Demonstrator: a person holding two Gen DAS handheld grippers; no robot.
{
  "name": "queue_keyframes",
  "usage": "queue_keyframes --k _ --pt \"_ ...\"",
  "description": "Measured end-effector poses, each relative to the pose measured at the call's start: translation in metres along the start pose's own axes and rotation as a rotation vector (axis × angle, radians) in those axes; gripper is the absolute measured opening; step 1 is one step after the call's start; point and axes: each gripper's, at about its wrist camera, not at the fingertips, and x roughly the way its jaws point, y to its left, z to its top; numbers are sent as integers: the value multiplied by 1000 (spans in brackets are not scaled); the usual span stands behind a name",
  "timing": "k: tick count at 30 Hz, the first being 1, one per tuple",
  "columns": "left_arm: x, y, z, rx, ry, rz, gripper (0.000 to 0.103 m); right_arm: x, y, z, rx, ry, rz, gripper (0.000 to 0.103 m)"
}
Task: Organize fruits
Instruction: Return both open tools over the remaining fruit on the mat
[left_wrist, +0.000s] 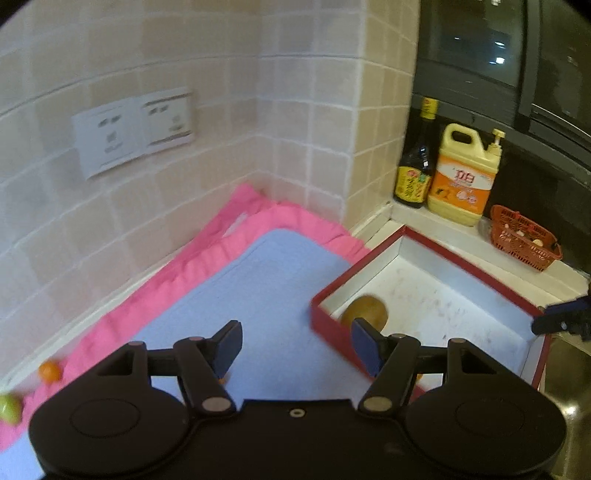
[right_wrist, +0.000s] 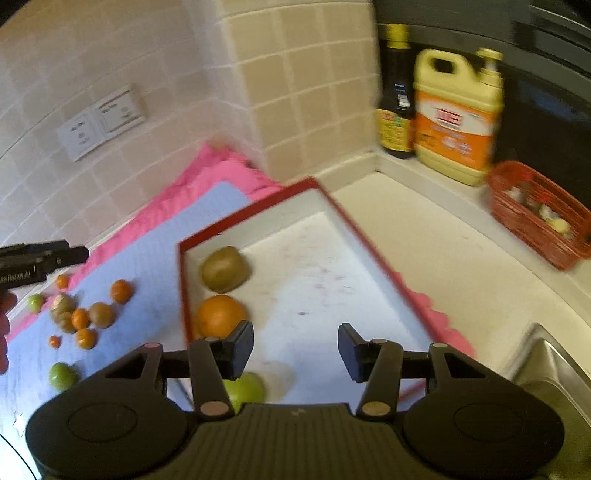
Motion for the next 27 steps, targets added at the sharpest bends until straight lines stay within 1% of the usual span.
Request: queue_keyframes --k 3,7,9,16,21,24,27 --pt "-15 14 -20 -31 16 40 79 7 25 5 -46 12 28 57" --pt "-39 43 -48 -92 28 104 79 17 65 11 -122 25 76 62" --pt "-54 61 -64 -128 31 144 80 22 83 14 -157 31 97 64" --pt "-98 120 -113 -281 63 295 80 41 141 16 -260 66 177 67" --pt "-123 143 -135 -362 59 371 80 55 172 14 -312 94 226 70" --pt "-132 149 -145 -392 63 391 80 62 187 12 -333 109 256 71" --pt "-137 147 -152 -396 78 405 80 68 198 11 -347 123 281 73"
